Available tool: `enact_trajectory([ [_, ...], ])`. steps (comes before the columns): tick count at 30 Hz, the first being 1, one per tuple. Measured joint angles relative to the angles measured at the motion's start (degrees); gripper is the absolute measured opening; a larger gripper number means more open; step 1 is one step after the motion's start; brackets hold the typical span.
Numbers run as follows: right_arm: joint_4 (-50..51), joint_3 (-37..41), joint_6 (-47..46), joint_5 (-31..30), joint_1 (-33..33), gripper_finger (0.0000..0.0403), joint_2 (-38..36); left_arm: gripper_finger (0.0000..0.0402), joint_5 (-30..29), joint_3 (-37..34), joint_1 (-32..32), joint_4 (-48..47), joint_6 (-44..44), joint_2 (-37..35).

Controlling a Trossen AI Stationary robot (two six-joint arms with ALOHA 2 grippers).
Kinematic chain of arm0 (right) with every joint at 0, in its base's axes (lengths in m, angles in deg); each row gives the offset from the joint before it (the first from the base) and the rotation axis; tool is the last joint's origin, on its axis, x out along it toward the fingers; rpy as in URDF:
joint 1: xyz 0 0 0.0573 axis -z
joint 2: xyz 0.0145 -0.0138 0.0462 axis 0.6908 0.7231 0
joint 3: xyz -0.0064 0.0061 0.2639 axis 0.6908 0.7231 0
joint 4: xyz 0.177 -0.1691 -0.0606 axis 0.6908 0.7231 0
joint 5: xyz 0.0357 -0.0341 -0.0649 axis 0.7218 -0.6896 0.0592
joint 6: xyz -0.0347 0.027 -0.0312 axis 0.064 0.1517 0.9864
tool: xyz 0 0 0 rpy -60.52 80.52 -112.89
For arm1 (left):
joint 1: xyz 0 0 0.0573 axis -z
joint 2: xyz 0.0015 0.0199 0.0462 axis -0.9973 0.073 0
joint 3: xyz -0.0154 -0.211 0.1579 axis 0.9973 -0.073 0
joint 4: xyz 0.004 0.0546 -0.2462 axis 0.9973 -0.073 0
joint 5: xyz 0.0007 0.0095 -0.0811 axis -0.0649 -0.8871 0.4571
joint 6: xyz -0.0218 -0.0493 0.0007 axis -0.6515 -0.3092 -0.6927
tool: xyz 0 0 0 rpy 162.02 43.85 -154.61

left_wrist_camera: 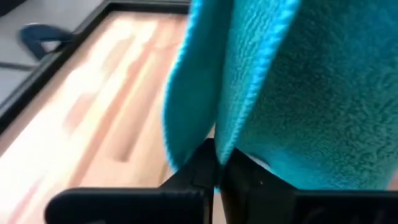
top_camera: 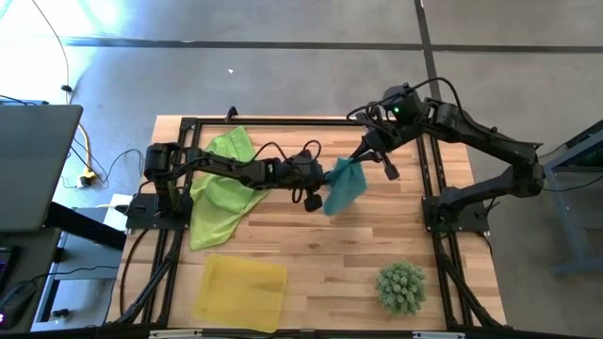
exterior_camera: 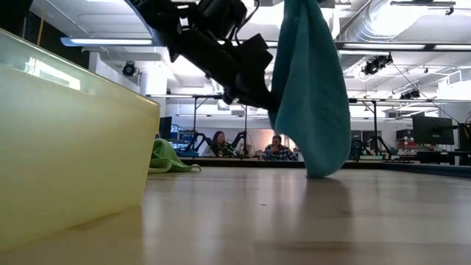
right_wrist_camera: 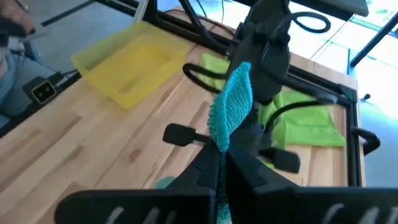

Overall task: Roll microfiber towels into tight, uniform cylinder then place into a basket
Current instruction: Fold the blue microfiber towel

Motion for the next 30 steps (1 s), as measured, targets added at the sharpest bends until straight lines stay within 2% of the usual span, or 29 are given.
enact_trajectory([
  [4,0.1,2.4,2.5,2.2,0.0,0.0000,0.0,0.0003,-6.4,0.0,0.0,-6.6,0.4,-3.0],
  [8,-2.7,6.5,3.6,3.1,0.1,0.0000,0.0,0.0002,-9.4,0.0,-0.1,-12.3,0.8,-6.6],
  [16,-16.5,17.3,-1.1,3.1,4.5,0.0000,-0.3,0.0001,-16.4,0.0,-0.5,-19.1,6.1,-13.6],
  [22,-36.1,27.4,-9.7,0.1,8.3,0.0000,-4.0,0.0000,-19.8,0.0,-1.9,-21.5,7.2,-17.3],
  [25,-47.3,33.8,-12.2,-4.1,8.8,0.0000,-6.9,0.0000,-20.7,0.0,-3.0,-19.8,8.5,-17.3],
  [30,-69.5,46.3,-17.7,-11.7,8.3,0.0000,-11.7,0.0000,-26.3,0.0,-5.4,-14.2,11.1,-17.3],
])
